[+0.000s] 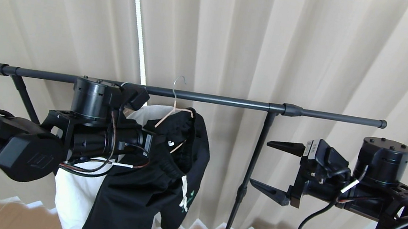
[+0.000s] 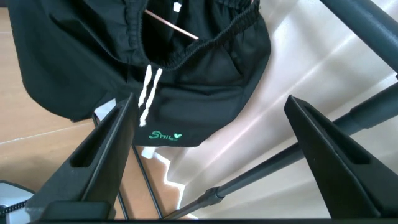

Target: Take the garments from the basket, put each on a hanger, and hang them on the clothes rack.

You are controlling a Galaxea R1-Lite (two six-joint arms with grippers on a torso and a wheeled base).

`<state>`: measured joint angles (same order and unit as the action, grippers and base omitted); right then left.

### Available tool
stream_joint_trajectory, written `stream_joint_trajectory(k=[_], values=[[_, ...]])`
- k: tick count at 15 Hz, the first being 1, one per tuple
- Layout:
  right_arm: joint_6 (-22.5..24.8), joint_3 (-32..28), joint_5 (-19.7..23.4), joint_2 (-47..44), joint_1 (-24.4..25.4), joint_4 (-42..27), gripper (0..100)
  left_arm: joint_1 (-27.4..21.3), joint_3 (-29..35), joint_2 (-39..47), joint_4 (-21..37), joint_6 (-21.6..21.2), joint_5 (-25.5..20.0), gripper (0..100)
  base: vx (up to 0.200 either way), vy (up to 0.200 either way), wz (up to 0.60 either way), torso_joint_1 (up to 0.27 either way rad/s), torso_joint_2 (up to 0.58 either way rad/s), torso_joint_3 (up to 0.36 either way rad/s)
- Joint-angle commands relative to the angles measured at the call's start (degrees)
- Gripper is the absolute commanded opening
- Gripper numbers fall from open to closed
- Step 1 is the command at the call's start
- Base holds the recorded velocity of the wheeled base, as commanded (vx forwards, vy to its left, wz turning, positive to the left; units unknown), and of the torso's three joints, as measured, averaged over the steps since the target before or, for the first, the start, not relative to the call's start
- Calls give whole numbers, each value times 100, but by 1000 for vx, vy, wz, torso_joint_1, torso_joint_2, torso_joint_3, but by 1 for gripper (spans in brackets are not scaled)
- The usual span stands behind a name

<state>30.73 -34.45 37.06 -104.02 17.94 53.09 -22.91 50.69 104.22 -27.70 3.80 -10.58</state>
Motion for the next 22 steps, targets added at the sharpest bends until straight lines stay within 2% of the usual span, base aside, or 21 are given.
stream_joint_trajectory(k=[1, 21, 22], values=[[3, 9, 3, -4, -1, 0, 100, -3, 2, 90, -60, -2, 3, 0, 0, 0, 0, 0, 0, 0], [3, 9, -6, -13, -1, 8, 100, -21, 38, 679, -78, -20, 293, 0, 0, 0, 0, 0, 0, 0], [3, 9, -6, -13, -1, 8, 100, -21, 38, 679, -78, -20, 293, 100, 0, 0, 0, 0, 0, 0]])
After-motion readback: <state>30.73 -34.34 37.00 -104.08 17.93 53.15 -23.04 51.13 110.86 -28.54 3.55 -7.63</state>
